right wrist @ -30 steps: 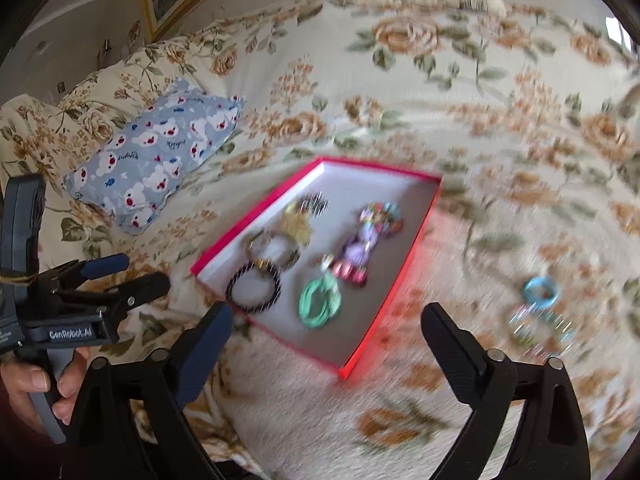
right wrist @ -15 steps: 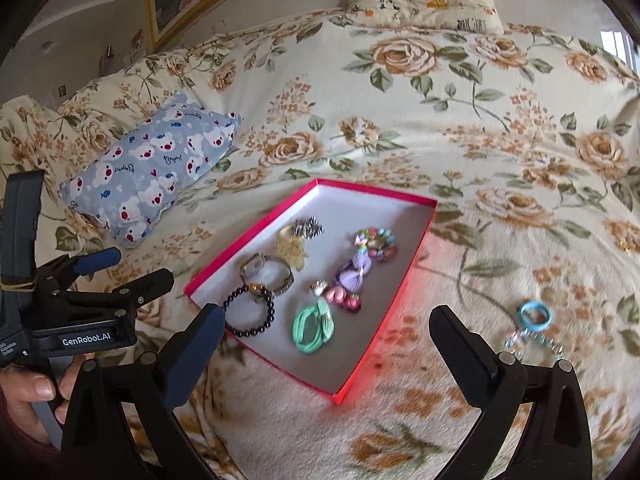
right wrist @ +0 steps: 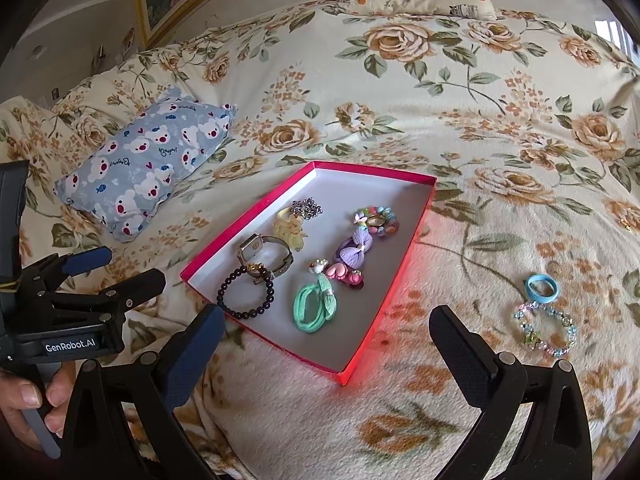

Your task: Organize jewelry

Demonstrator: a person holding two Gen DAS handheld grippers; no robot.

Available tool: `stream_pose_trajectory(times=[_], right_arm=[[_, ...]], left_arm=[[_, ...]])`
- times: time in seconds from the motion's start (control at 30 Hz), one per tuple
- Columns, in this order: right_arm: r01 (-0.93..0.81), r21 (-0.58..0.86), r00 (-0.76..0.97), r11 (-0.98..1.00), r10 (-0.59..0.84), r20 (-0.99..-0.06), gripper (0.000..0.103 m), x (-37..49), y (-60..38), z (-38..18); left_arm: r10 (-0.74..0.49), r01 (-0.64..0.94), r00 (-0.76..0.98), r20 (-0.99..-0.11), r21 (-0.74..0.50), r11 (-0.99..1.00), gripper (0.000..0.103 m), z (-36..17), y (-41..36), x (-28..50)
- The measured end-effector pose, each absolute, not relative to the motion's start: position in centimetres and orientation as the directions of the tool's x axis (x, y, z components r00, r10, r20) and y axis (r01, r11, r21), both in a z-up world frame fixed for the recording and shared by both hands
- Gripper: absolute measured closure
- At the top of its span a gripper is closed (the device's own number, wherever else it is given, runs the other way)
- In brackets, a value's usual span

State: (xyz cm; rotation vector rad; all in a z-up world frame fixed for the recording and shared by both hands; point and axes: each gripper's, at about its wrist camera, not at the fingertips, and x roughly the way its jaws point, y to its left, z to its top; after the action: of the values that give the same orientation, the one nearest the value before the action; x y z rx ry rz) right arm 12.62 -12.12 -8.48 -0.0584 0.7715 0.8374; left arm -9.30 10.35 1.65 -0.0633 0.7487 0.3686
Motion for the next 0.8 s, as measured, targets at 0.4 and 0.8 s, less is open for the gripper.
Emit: stream_pose_trajectory(times=[0.4,0.8], right_arm=[[-0.684,0.235,0.427,0.691,0.640,-0.638,0.000,12.35,-12.11,-8.57],[-0.686,0.238,0.420,0.688,0.642,-0.641,0.000,12.26,-11.95,-8.65]], left_arm=[[0.290,-0.347,0.681,-0.672,0.052,0.936,0.001,1.50,10.73,-9.99],[0.293,-0.356,0.675,-0.677,0.049,0.933,0.001,1.31,10.92,-9.81]])
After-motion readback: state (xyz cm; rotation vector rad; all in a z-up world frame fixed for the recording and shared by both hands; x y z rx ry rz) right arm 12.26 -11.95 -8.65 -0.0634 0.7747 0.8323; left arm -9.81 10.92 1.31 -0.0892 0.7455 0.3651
